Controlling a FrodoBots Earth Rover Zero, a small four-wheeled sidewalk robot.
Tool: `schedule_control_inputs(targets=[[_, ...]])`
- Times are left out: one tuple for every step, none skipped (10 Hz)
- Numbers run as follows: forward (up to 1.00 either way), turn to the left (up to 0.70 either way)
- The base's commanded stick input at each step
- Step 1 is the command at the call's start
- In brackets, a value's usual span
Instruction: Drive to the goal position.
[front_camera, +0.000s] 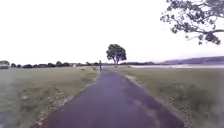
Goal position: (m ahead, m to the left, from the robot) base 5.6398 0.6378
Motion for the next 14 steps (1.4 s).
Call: schedule_control_inputs(targets=[[0.85, 0.0], [0.85, 0.0], [0.85, 0.0], [0.85, 0.0], [0.85, 0.0], [0.85, 0.0], [0.85, 0.0], [0.85, 0.0], [0.85, 0.0], [0.85, 0.0], [0.85, 0.0], [0.85, 0.0], [0.85, 0.0], [0.85, 0.0]])
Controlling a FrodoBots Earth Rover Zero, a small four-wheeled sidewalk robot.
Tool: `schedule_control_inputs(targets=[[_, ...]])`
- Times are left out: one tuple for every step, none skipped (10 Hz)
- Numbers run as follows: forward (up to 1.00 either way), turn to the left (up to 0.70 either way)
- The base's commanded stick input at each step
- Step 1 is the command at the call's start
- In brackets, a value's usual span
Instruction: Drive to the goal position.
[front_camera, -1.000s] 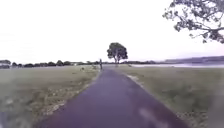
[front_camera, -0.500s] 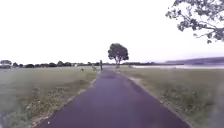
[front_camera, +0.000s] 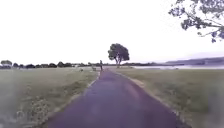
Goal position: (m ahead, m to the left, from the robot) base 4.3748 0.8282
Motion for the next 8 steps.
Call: schedule_control_inputs(targets=[[0.85, 0.0], [0.85, 0.0], [0.85, 0.0], [0.85, 0.0], [0.85, 0.0], [0.85, 0.0], [0.85, 0.0], [0.85, 0.0]])
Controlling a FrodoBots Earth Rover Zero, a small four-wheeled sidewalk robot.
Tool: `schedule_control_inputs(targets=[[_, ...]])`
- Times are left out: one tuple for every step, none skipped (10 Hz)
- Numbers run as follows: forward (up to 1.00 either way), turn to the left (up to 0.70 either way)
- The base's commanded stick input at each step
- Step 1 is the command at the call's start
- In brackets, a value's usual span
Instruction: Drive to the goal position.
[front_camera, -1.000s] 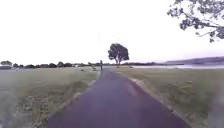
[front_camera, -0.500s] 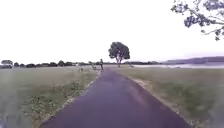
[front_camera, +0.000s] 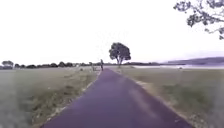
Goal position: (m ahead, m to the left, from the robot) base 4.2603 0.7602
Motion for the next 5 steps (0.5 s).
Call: schedule_control_inputs(targets=[[0.85, 0.0], [0.85, 0.0], [0.85, 0.0], [0.85, 0.0], [0.85, 0.0]])
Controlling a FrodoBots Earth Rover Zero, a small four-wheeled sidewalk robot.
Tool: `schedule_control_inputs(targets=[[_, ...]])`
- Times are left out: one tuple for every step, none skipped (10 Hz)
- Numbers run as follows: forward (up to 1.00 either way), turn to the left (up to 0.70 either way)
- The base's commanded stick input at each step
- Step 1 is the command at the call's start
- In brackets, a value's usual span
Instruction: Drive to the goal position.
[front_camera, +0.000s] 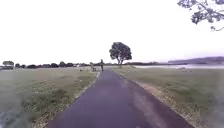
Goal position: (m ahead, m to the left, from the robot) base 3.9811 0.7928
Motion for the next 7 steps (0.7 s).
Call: schedule_control_inputs(targets=[[0.85, 0.0], [0.85, 0.0], [0.85, 0.0], [0.85, 0.0], [0.85, 0.0], [0.85, 0.0], [0.85, 0.0]])
